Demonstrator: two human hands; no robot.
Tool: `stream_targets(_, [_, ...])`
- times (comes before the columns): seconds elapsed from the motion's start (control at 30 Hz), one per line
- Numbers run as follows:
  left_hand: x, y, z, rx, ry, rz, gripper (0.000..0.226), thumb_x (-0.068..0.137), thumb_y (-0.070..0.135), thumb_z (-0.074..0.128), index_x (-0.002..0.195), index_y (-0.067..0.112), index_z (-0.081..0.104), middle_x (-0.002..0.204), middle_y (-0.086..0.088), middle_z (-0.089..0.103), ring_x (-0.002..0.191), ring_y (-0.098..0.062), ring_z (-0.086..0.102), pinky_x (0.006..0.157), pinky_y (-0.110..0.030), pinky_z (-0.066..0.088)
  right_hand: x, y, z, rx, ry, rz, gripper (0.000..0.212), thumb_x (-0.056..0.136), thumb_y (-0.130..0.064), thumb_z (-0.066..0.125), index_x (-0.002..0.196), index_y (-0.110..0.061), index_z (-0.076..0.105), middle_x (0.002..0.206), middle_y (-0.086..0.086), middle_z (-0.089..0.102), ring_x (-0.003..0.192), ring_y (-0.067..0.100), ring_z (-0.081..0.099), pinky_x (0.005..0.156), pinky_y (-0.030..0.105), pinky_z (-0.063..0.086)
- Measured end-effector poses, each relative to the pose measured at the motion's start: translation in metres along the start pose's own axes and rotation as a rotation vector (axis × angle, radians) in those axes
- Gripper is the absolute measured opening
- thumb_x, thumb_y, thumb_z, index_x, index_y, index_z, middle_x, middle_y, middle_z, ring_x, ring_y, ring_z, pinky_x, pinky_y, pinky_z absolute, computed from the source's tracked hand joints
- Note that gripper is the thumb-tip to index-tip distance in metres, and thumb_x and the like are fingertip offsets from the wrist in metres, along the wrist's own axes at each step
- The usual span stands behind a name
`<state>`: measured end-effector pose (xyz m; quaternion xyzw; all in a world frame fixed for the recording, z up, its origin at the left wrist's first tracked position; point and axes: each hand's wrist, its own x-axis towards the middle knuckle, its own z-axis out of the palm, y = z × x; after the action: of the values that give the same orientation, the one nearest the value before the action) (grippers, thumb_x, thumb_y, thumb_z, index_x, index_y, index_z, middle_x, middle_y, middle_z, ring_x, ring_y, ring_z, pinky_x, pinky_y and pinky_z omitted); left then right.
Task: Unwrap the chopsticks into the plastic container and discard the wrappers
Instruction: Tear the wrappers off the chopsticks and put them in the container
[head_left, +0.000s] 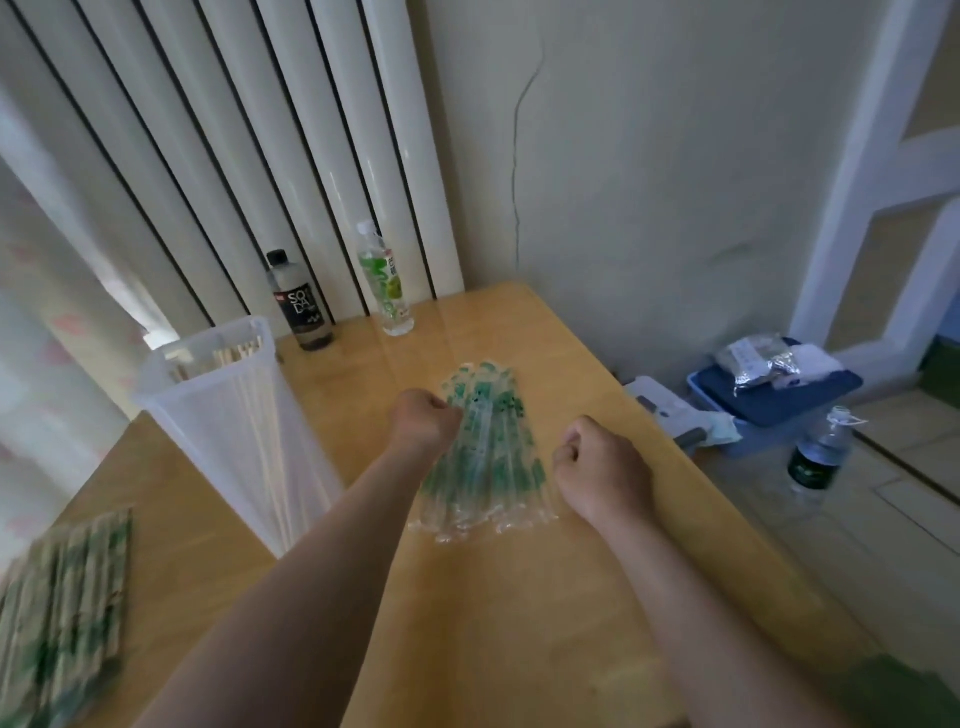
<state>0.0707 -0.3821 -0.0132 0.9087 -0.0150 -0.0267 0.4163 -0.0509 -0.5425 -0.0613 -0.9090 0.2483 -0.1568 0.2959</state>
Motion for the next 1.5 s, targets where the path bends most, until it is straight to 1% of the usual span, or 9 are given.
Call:
stream_targets(0.3, [0.000,-0.004,0.004,0.075,0.023,0.023,0.035,0.090,0.025,0.071,0.062,0.018,0.052,0.057,-0.005,0.047,0.051,-0.021,0.044,0.056,-0.027,0.043,-0.001,0.003,0.001,0.058,0.015,0.006,0.009,0.097,-0.028,0.052,0.092,-0.024,0.058,0.082,-0.004,0.063,0.076,0.025,0.060,0.068,0.038,0.054])
stream_targets(0.53, [-0.034,-0.005,-0.023,0.137,-0.036,0.174,0.018,0.094,0.018,0.055,0.085,0.008,0.066,0.083,-0.010,0.065,0.071,-0.021,0.054,0.060,-0.025,0.044,-0.002,0.001,-0.001,0.062,0.009,0.022,0.009,0.095,-0.025,0.052,0.088,-0.024,0.058,0.078,-0.003,0.062,0.074,0.026,0.059,0.064,0.035,0.049])
stream_targets(0.67, [-0.060,-0.011,-0.045,0.156,-0.092,0.259,0.015,0.096,0.017,0.053,0.096,0.013,0.067,0.084,0.002,0.063,0.077,-0.014,0.056,0.059,-0.020,0.042,-0.006,0.000,-0.004,0.054,0.014,0.026,0.013,0.096,-0.022,0.051,0.084,-0.023,0.058,0.076,-0.003,0.062,0.071,0.023,0.058,0.065,0.037,0.052])
stream_targets(0.83, [-0.090,-0.036,-0.081,0.211,-0.107,0.344,0.019,0.095,0.018,0.053,0.101,0.013,0.070,0.091,-0.004,0.070,0.090,-0.021,0.064,0.078,-0.029,0.050,-0.016,-0.013,-0.016,0.205,0.006,0.070,0.018,0.097,-0.020,0.054,0.081,-0.027,0.060,0.092,-0.002,0.068,0.082,0.024,0.062,0.078,0.040,0.057])
stream_targets(0.97, [-0.107,-0.060,-0.110,0.183,-0.085,0.338,0.018,0.094,0.018,0.055,0.094,0.013,0.072,0.085,0.001,0.070,0.082,-0.015,0.065,0.068,-0.019,0.047,-0.044,-0.055,-0.014,0.244,-0.013,-0.121,0.021,0.095,-0.023,0.057,0.076,-0.027,0.061,0.076,-0.008,0.065,0.072,0.018,0.062,0.067,0.037,0.057])
stream_targets(1.07, [-0.118,-0.075,-0.126,0.146,-0.040,0.326,0.019,0.091,0.017,0.057,0.085,0.011,0.073,0.079,0.001,0.072,0.075,-0.013,0.065,0.061,-0.014,0.045,-0.077,-0.098,-0.002,0.289,-0.103,-0.298,0.025,0.091,-0.020,0.057,0.066,-0.024,0.059,0.052,-0.012,0.052,0.053,0.012,0.049,0.054,0.029,0.040])
stream_targets(1.2, [-0.133,-0.104,-0.154,0.116,-0.025,0.318,0.016,0.088,0.016,0.059,0.074,0.014,0.068,0.070,-0.001,0.067,0.063,-0.011,0.057,0.054,-0.013,0.041,-0.116,-0.143,0.035,0.296,-0.231,-0.456,0.021,0.086,-0.020,0.055,0.066,-0.018,0.060,0.049,-0.014,0.050,0.047,0.009,0.042,0.050,0.030,0.033])
stream_targets(1.37, [-0.138,-0.168,-0.203,0.240,0.174,0.284,0.012,0.088,0.022,0.060,0.086,0.015,0.069,0.077,0.001,0.064,0.075,-0.022,0.061,0.064,-0.029,0.045,-0.154,-0.189,0.087,0.291,-0.370,-0.509,0.024,0.086,-0.019,0.058,0.063,-0.013,0.054,0.050,-0.010,0.047,0.050,0.008,0.040,0.052,0.030,0.033])
stream_targets(1.5, [-0.148,-0.231,-0.231,0.340,0.485,0.179,0.011,0.085,0.017,0.063,0.089,0.011,0.071,0.090,-0.006,0.063,0.083,-0.029,0.059,0.073,-0.037,0.050,-0.179,-0.227,0.117,0.257,-0.531,-0.509,0.020,0.091,-0.016,0.054,0.077,-0.013,0.068,0.066,0.000,0.064,0.066,0.019,0.061,0.060,0.033,0.045])
